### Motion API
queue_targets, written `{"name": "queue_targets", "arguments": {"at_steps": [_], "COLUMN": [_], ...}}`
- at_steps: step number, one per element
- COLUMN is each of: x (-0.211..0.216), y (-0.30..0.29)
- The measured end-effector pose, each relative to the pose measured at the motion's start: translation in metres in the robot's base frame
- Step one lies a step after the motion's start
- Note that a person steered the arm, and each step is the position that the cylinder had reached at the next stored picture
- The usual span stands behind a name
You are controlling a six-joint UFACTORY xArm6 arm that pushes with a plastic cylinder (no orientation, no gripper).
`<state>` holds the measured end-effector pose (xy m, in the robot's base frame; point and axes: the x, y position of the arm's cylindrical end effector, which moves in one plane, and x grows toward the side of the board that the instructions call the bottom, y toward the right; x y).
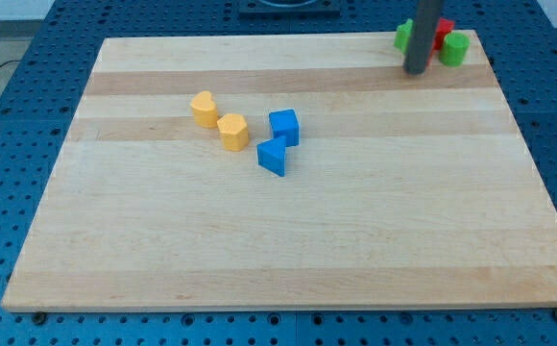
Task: Move the yellow heart to the left centre
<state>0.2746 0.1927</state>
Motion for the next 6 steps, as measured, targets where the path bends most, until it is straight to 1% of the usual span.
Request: {"name": "queue_targets", "arguments": {"at_steps": [1,2,3,5,6], "x": [-0.001,0.010,0.053,0.072,0.107], "y": [0.005,-0.020,-0.043,-0.040,-0.060]}}
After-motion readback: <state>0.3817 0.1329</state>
